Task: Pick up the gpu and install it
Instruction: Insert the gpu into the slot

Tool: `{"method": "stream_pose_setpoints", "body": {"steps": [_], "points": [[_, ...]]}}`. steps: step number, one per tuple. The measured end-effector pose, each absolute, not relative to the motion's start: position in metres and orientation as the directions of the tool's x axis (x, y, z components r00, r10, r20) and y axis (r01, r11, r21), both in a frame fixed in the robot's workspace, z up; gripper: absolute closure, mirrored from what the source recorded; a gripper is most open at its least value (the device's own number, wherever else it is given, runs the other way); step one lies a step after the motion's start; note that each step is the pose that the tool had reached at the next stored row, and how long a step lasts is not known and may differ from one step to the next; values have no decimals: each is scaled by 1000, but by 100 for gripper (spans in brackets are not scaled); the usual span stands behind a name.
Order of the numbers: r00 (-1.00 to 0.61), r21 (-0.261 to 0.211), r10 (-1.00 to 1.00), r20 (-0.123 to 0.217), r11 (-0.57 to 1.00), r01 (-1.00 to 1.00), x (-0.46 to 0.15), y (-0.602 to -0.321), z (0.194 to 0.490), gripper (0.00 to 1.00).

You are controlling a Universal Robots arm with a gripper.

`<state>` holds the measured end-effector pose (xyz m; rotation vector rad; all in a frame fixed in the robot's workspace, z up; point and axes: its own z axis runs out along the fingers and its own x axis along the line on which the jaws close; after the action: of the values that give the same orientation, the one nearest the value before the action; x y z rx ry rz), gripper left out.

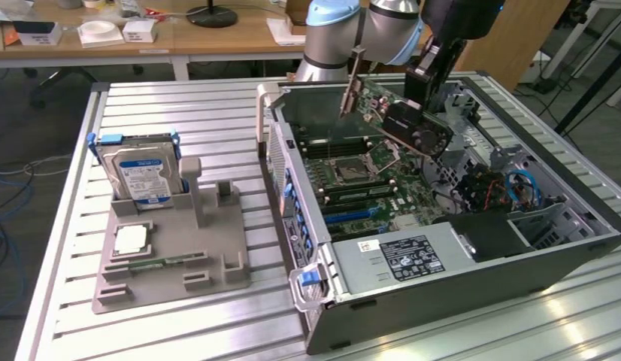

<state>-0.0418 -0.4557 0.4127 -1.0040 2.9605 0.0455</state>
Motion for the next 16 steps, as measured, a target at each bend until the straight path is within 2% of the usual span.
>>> {"method": "stream_pose_setpoints", "body": {"steps": [16], "points": [[-724,23,-689,-24,724,-690,-42,-456,413,74]]}}
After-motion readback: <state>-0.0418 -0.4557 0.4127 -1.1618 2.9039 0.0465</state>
